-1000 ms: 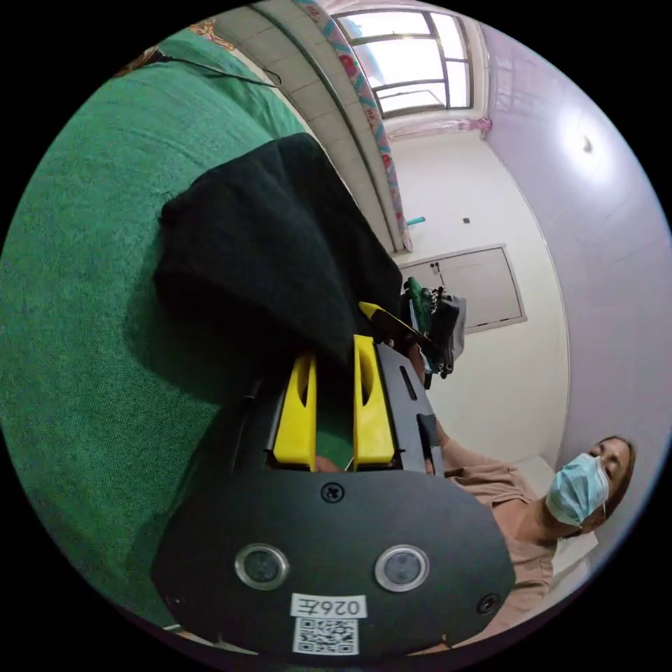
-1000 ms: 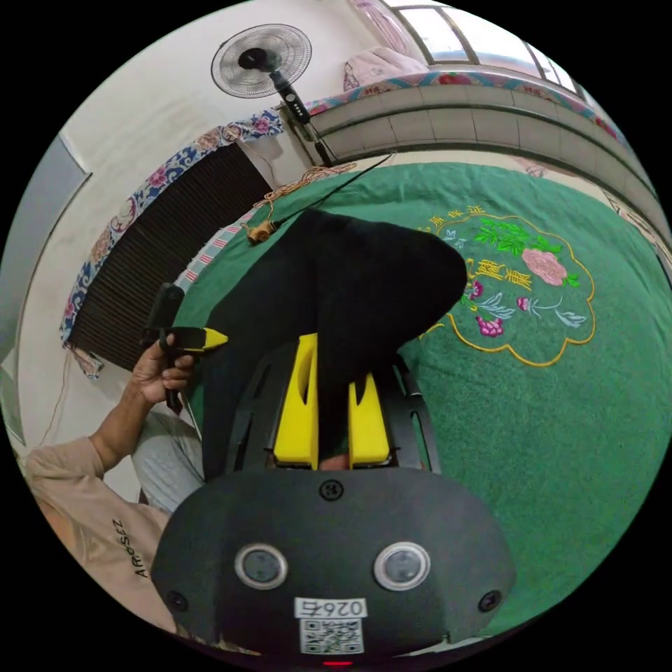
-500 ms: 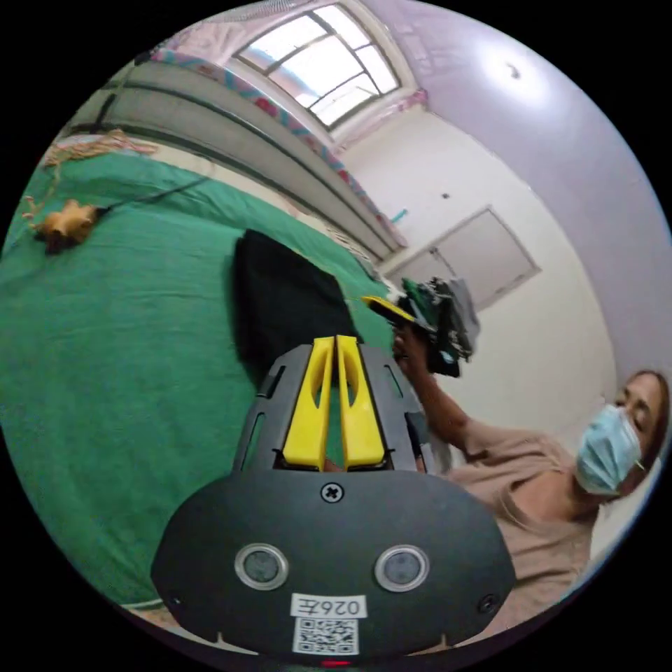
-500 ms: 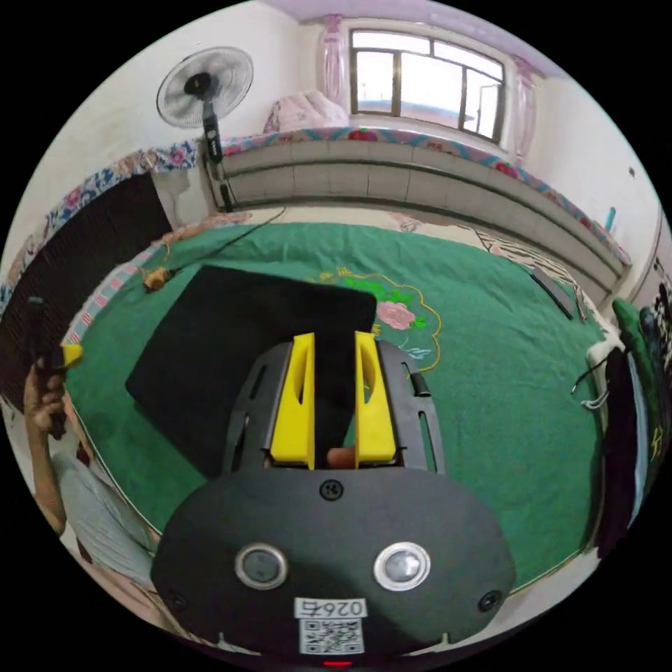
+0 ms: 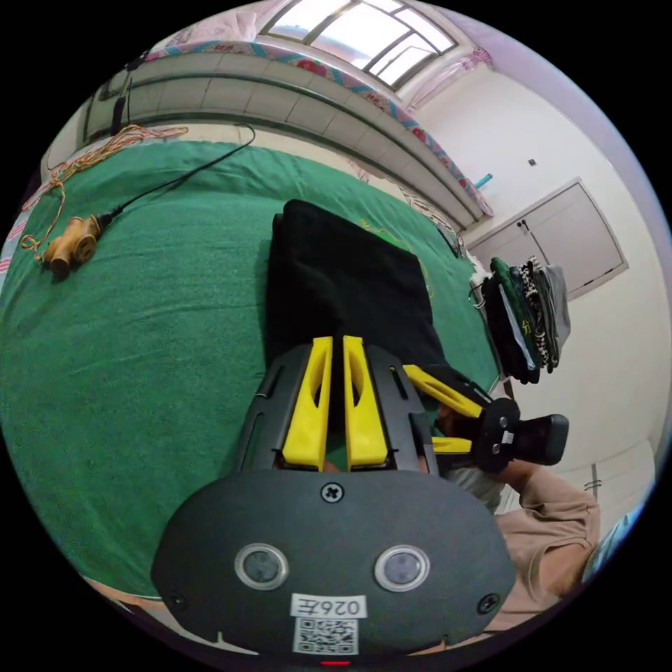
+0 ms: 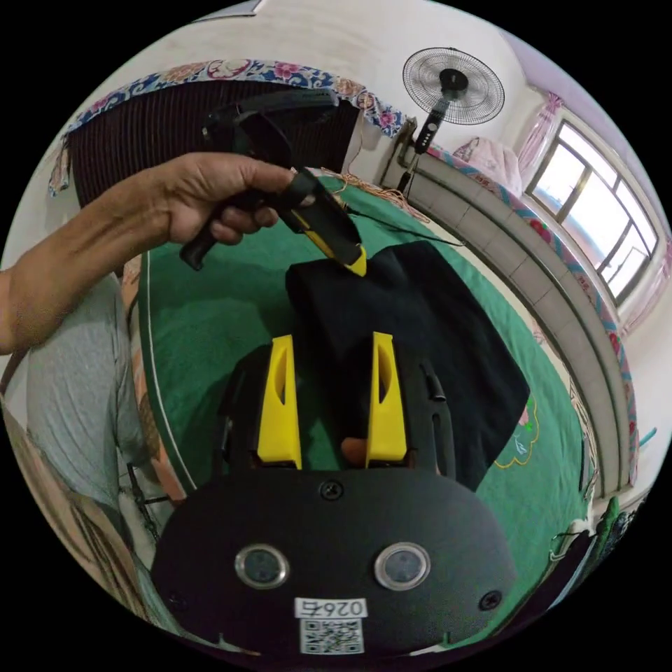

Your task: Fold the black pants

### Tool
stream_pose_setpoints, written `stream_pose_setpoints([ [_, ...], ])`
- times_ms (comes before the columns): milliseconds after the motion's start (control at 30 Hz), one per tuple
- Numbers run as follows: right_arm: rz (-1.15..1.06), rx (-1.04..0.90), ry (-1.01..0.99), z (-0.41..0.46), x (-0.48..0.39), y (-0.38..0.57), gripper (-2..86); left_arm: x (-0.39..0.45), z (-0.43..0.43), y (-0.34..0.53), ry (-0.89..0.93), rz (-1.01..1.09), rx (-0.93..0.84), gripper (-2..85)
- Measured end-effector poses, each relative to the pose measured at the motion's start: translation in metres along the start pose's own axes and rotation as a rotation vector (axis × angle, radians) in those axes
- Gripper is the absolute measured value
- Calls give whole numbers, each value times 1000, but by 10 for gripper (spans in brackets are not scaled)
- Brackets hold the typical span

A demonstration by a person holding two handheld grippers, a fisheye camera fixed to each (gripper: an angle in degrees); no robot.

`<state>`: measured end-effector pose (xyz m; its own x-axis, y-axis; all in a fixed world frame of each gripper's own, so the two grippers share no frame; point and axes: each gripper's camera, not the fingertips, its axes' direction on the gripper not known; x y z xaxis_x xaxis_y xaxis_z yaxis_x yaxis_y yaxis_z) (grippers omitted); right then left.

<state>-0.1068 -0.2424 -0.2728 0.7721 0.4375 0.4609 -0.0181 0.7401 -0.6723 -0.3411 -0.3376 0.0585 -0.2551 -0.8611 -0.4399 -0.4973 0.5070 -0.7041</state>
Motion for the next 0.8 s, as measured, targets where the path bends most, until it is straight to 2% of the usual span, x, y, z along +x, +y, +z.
stream_pose_setpoints([
  [133,82,56,102,-9,7,-2,129,21,-18,6,195,62,91,12],
  [200,142,109,115,-22,19,0,125,38,-18,6,402,148,112,11],
  [267,188,156,133,-37,32,3,109,55,-11,2,487,220,102,11],
  [333,236,160,150,-58,58,8,54,69,-8,-2,529,280,112,13],
  [400,264,180,71,-76,89,15,36,82,-9,-8,630,354,172,14],
  [500,466,185,69,-110,157,40,28,83,-13,-15,735,367,190,37],
  [567,665,201,57,-129,206,73,29,74,-21,-17,650,338,207,52],
  [633,957,214,52,-152,263,133,41,61,-31,-17,469,273,245,61],
  [700,1159,163,136,-165,289,178,63,41,-38,-18,203,151,257,84],
  [767,1366,132,200,-174,302,220,81,25,-36,-23,88,32,229,116],
  [800,1473,178,191,-180,305,244,84,16,-32,-27,76,-26,209,136],
])
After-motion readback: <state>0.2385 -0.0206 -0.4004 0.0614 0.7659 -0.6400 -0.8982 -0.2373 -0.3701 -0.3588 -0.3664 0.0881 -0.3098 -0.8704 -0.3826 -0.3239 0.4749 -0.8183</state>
